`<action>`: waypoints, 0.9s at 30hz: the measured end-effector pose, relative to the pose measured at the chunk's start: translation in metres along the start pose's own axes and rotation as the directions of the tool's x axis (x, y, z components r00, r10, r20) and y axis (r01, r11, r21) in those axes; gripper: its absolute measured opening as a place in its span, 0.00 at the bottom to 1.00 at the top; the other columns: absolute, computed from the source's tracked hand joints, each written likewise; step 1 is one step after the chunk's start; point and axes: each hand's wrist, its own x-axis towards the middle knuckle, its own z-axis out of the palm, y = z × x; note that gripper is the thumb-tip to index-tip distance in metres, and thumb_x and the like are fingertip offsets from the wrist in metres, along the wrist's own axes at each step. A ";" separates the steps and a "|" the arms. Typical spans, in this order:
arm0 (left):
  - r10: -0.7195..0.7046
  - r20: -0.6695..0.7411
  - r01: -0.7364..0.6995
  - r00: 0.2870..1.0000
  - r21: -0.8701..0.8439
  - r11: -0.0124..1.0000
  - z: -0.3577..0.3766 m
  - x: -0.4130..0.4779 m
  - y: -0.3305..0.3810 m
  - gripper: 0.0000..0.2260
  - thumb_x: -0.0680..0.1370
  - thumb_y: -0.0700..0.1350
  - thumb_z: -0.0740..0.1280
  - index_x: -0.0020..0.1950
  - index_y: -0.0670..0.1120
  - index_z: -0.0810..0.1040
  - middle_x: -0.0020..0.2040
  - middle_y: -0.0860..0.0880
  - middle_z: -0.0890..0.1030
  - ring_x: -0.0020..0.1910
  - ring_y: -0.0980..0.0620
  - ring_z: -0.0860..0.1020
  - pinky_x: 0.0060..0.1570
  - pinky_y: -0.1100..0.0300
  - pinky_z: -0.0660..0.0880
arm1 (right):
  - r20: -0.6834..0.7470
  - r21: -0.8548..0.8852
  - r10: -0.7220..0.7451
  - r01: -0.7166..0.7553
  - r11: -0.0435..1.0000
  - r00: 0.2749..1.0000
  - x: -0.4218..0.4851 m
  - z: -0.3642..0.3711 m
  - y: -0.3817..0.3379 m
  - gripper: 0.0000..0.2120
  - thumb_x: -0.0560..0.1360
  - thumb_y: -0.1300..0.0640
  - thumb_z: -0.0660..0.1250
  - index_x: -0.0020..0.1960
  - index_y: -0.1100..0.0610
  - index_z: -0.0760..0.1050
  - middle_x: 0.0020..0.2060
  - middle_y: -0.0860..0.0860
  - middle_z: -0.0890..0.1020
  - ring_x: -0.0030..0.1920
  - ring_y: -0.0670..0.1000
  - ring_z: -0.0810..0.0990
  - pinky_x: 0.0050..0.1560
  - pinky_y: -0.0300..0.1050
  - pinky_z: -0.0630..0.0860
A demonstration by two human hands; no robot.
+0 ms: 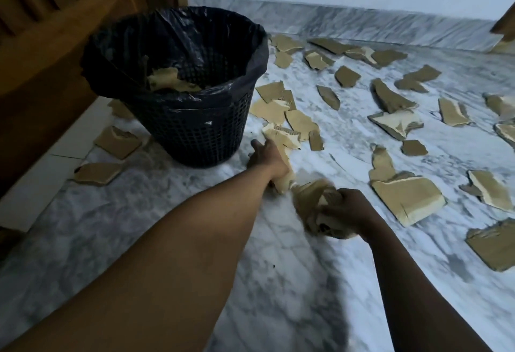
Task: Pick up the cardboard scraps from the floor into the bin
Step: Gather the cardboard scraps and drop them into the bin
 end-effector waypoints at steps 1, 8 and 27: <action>-0.019 0.014 0.018 1.000 0.041 0.999 0.001 0.004 -0.004 0.36 0.74 0.49 0.73 0.76 0.46 0.58 0.72 0.43 0.57 0.65 0.38 0.71 0.61 0.50 0.72 | -0.043 0.076 -0.002 0.005 0.997 0.999 0.005 -0.004 0.002 0.14 0.69 0.53 0.77 0.46 0.63 0.81 0.42 0.60 0.85 0.45 0.60 0.83 0.46 0.54 0.78; 0.010 0.054 -0.014 0.999 0.068 0.998 0.005 0.031 -0.016 0.34 0.72 0.54 0.74 0.72 0.42 0.65 0.71 0.39 0.62 0.67 0.41 0.68 0.56 0.54 0.73 | -0.007 0.697 0.050 -0.031 0.717 0.999 0.047 -0.016 -0.070 0.15 0.72 0.54 0.76 0.48 0.66 0.81 0.37 0.60 0.82 0.30 0.54 0.82 0.27 0.44 0.78; 0.054 0.261 -0.151 0.964 0.368 0.918 0.005 0.037 -0.016 0.27 0.81 0.56 0.58 0.76 0.43 0.60 0.71 0.38 0.62 0.68 0.40 0.63 0.58 0.52 0.62 | -0.272 0.254 -0.015 0.086 0.963 0.962 0.120 0.035 -0.119 0.29 0.67 0.50 0.78 0.61 0.61 0.71 0.57 0.58 0.79 0.58 0.60 0.78 0.56 0.56 0.76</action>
